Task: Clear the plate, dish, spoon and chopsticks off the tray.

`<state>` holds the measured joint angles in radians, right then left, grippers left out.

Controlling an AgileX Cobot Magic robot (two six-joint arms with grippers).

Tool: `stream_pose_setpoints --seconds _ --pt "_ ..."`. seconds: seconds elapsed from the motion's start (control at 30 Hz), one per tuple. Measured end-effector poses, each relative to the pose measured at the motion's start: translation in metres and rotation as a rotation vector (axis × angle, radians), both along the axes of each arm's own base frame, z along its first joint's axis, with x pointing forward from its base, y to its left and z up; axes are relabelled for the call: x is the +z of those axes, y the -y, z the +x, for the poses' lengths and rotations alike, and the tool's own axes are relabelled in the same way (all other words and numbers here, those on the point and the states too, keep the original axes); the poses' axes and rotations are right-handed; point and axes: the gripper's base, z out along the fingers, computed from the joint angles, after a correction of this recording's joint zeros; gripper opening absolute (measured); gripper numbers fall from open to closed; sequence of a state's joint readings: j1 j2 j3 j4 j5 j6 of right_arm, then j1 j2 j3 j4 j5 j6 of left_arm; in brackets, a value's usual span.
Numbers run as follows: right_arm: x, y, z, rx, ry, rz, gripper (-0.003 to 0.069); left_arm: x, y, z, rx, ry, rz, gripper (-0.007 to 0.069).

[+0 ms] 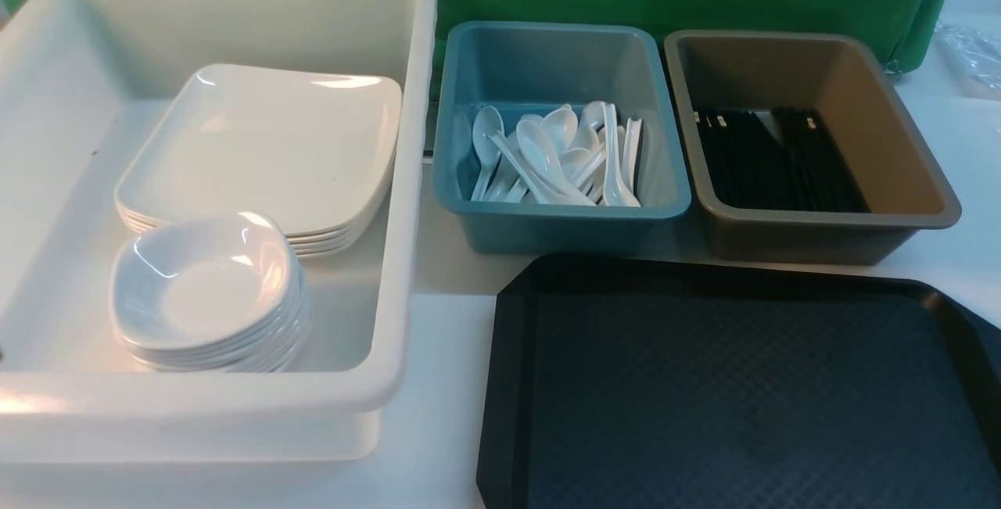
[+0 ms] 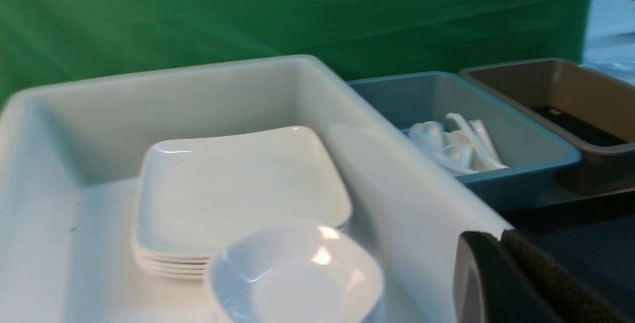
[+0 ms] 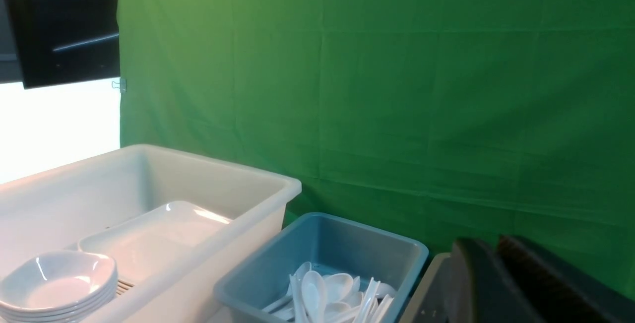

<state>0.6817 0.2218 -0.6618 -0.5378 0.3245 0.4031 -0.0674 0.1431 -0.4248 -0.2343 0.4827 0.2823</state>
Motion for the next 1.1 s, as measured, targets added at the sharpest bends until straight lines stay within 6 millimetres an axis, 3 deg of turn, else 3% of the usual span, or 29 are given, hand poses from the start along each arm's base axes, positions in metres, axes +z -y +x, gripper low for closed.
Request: stream_pose_setpoints --seconds 0.13,0.23,0.43,0.57,0.77,1.1 --pt "0.0 0.0 0.0 0.0 0.0 0.0 0.0107 -0.017 -0.007 0.002 0.114 0.051 -0.002 0.0015" --pt "0.0 0.0 0.0 0.0 0.001 0.0 0.0111 -0.046 -0.01 0.002 0.177 0.06 0.003 0.0015" --pt "0.0 0.0 0.0 0.001 0.002 0.001 0.0126 -0.096 -0.012 0.011 0.193 -0.052 0.022 0.0015" --pt "0.0 0.0 0.0 0.001 0.002 0.001 0.0131 -0.117 -0.012 0.013 0.194 -0.107 0.024 0.0015" --pt "0.0 0.0 0.0 0.001 0.002 0.001 0.0143 -0.109 -0.014 0.015 0.209 -0.008 0.022 0.0015" --pt "0.0 0.0 0.0 0.001 0.002 0.001 0.0168 -0.109 -0.014 0.015 0.212 0.002 0.046 0.0016"
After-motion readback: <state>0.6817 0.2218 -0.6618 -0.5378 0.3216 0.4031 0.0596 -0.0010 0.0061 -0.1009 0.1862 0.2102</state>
